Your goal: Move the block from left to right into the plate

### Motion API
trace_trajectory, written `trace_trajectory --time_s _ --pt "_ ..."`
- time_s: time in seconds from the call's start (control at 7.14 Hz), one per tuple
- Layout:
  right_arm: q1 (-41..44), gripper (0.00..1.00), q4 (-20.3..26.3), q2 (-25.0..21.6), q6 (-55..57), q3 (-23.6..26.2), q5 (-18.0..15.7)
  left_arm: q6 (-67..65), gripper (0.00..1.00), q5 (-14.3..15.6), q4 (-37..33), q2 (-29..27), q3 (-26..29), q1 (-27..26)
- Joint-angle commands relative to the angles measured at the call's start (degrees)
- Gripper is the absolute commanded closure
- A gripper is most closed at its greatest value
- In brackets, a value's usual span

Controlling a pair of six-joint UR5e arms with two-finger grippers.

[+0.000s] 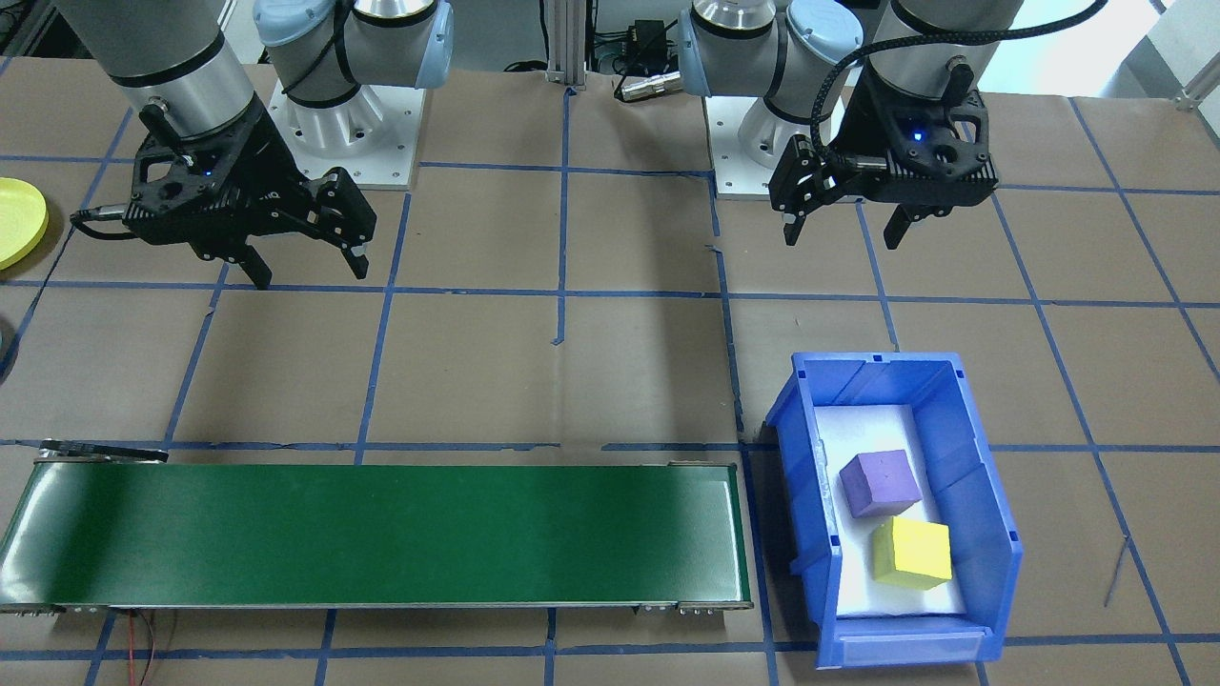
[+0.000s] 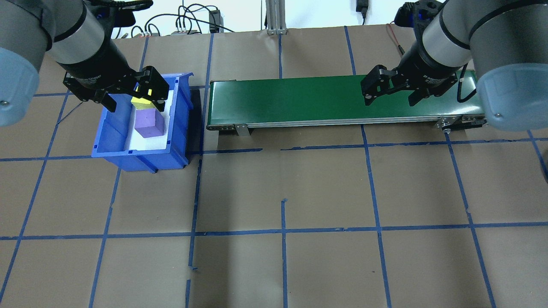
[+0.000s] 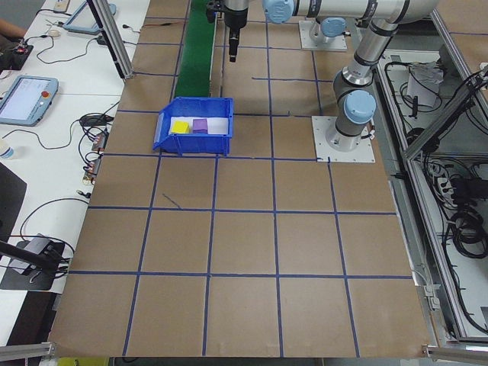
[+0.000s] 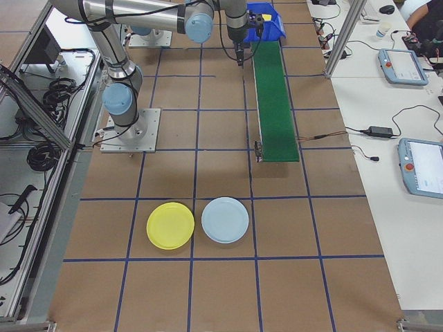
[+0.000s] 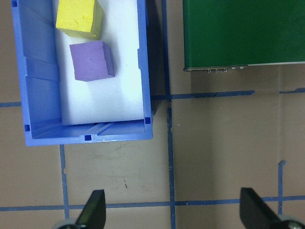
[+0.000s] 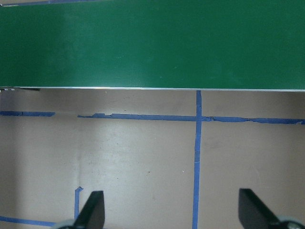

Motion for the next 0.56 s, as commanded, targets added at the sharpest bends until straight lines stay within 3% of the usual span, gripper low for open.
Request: trace_trajectory --time_s 0.0,0.42 --pt "0.0 0.00 0.0 0.0 0.0 0.0 0.0 -0.3 0.00 0.0 0.1 0.4 -0.3 -0.1" --pt "0.0 0.00 0.0 0.0 0.0 0.0 0.0 -0.3 0.00 -0.1 0.1 0.3 -0.6 -0.1"
